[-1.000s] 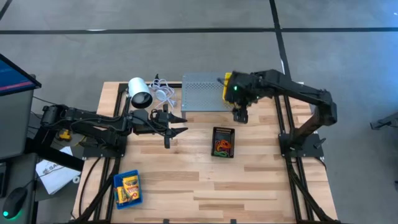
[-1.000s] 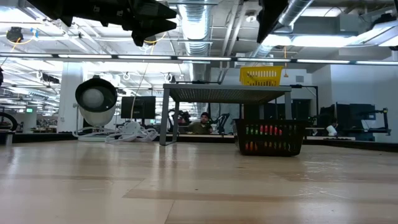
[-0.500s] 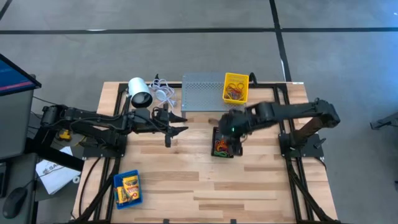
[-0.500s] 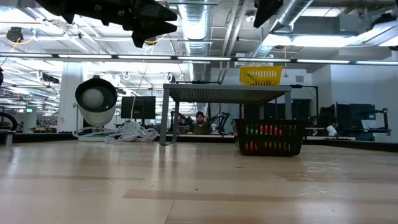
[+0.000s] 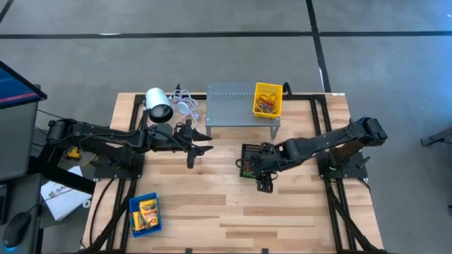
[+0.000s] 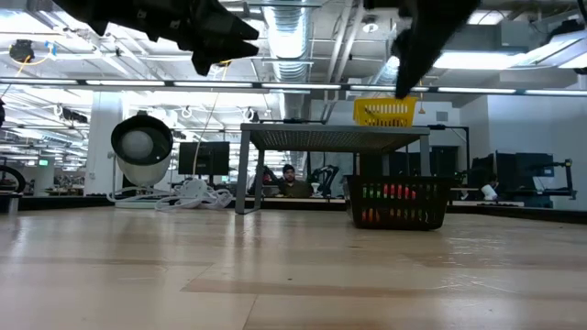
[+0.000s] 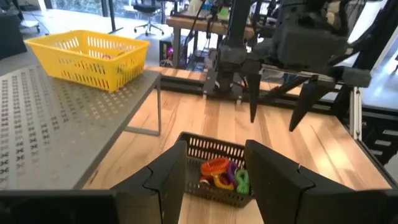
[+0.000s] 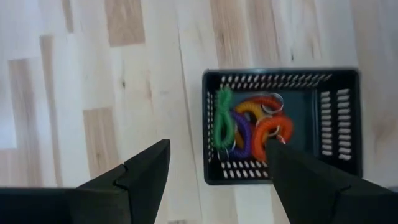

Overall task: Pick & Place Office Desk Supplies
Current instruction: Put the black basket filled with spring rubber band on the shelf

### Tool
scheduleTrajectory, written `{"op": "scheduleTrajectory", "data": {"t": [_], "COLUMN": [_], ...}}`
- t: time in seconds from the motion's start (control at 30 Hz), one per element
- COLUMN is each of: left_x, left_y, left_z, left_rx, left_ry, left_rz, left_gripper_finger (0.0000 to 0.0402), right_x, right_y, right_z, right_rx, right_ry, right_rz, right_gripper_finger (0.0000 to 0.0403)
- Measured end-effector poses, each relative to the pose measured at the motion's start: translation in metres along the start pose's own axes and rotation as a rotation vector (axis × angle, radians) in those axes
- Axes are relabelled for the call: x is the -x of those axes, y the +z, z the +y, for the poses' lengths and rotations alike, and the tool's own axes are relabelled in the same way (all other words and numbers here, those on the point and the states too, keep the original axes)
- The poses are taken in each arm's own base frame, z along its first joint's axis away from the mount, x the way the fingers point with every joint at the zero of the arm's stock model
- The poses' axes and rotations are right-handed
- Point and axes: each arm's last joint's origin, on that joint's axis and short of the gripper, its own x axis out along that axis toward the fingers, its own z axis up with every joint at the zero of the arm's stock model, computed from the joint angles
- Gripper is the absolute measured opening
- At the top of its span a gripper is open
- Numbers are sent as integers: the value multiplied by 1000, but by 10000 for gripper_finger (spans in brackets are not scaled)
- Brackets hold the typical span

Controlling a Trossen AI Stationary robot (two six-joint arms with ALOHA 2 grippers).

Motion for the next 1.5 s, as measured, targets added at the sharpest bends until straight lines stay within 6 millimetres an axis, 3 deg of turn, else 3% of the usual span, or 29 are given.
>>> {"op": "scheduleTrajectory", "data": {"t": [0.6, 1.23, 1.5], "left_x": [2, 2, 2], "left_y": [1, 1, 1], "left_z": [0, 0, 0], "left_rx": [18, 15, 15], "left_ry": [-6, -4, -2], "left_rz": [0, 4, 4], "left_gripper_finger": [159, 159, 159], "right_x": [-51, -124, -122], "right_y": [-28, -45, -44], "right_z": [-5, 9, 6], "right_rx": [-26, 26, 35], "right_ry": [3, 8, 11], "right_rz": [4, 243, 242], "right_gripper_finger": [260, 260, 239]}}
